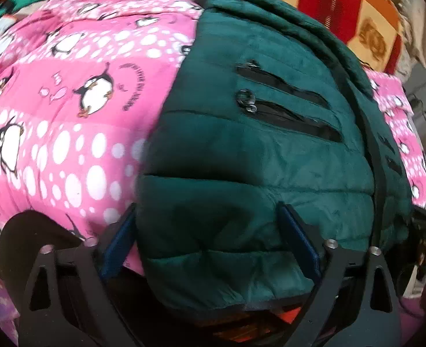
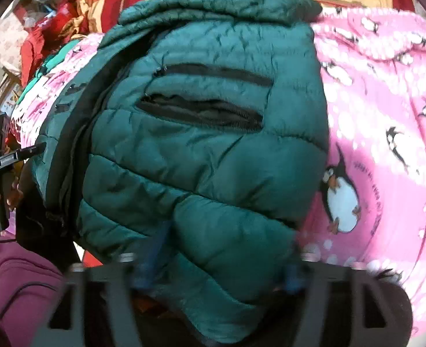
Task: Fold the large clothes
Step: 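Grasp the jacket hem with the right gripper while the left gripper grasps it too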
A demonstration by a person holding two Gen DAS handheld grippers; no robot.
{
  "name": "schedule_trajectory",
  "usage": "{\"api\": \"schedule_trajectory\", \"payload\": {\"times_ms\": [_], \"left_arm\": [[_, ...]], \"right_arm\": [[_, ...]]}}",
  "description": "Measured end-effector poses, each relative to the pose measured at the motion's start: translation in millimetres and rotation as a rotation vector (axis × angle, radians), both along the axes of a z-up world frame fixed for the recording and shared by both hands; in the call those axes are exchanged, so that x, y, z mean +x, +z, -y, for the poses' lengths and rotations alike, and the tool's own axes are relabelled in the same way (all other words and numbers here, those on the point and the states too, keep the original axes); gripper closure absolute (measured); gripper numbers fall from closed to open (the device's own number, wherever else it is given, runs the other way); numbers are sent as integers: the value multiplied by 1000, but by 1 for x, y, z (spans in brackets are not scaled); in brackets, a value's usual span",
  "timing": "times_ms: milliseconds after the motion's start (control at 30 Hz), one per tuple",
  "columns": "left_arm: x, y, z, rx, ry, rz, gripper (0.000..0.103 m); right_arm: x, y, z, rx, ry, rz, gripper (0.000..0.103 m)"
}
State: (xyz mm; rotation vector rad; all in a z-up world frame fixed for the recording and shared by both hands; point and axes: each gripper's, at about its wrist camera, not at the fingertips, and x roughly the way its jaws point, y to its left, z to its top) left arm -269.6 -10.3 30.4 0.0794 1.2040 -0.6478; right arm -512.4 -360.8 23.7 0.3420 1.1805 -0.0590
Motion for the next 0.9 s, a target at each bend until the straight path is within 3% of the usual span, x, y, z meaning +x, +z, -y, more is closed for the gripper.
{"api": "schedule_trajectory", "payload": {"times_ms": [133, 167, 533, 767, 900], "left_arm": [[-4, 17, 1, 15, -5, 65, 78], [-4, 23, 0, -1, -1, 76, 85], [6, 106, 5, -186, 36, 261, 89], [52, 146, 40, -244, 100, 365, 89], [92, 156, 61, -266, 155, 384, 89]], "right_arm": [[-2, 14, 0, 0, 8, 59, 75], [-2, 19, 2, 4, 8, 74, 76], [19, 91, 29, 48, -53, 319, 79], [61, 124, 65, 1, -130, 429, 79], [100, 137, 94, -14, -197, 471, 79]]}}
